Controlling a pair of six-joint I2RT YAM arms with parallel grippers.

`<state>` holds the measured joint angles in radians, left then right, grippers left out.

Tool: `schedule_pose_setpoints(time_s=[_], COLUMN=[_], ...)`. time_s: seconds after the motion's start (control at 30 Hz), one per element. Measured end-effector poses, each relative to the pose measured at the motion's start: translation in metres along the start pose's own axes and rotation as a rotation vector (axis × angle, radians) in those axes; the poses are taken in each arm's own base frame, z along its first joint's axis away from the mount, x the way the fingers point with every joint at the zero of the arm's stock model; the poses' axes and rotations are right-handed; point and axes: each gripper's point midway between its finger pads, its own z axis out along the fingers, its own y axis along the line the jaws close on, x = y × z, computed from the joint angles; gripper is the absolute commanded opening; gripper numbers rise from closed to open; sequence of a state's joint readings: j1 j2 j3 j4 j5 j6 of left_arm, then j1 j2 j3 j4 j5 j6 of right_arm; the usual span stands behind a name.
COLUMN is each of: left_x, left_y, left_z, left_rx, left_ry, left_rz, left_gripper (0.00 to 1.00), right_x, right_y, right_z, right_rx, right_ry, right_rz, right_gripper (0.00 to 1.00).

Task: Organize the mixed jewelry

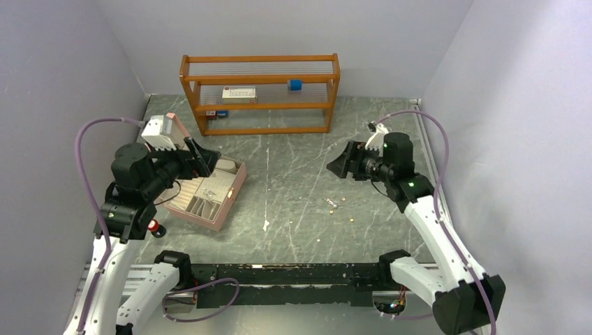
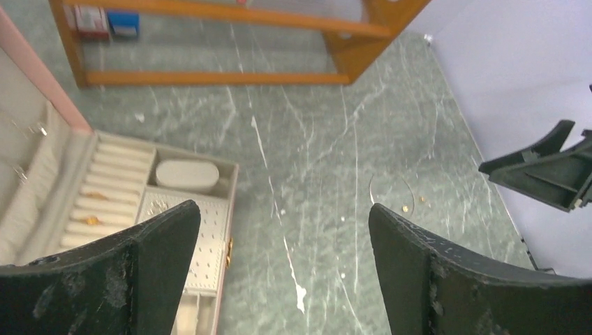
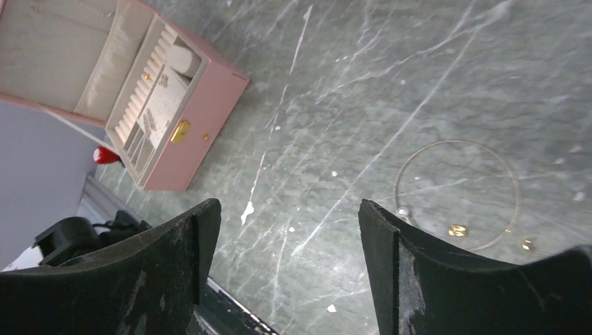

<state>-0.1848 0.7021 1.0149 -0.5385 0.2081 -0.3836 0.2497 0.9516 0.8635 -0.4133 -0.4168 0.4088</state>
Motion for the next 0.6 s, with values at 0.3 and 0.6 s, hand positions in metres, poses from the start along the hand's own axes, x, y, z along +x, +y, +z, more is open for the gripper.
schedule_pose_setpoints(time_s=[0.3, 0.6], left_x=[0.058, 0.081], left_y=[0.032, 0.066], left_z=[0.001, -0.017], left_rx=[-0.141, -0.344], left_ry=[0.112, 0.077], left_rz=[-0.174, -0.315], left_gripper=[0.98, 0.96], right_x=[0.076, 0.096], right_y=[0.045, 0.121], right_z=[0.081, 0.181], right_rx=[-0.038, -0.040], right_ry=[0.278, 0.303], right_rz=[-0.060, -0.183], right_gripper=[0.79, 0.70])
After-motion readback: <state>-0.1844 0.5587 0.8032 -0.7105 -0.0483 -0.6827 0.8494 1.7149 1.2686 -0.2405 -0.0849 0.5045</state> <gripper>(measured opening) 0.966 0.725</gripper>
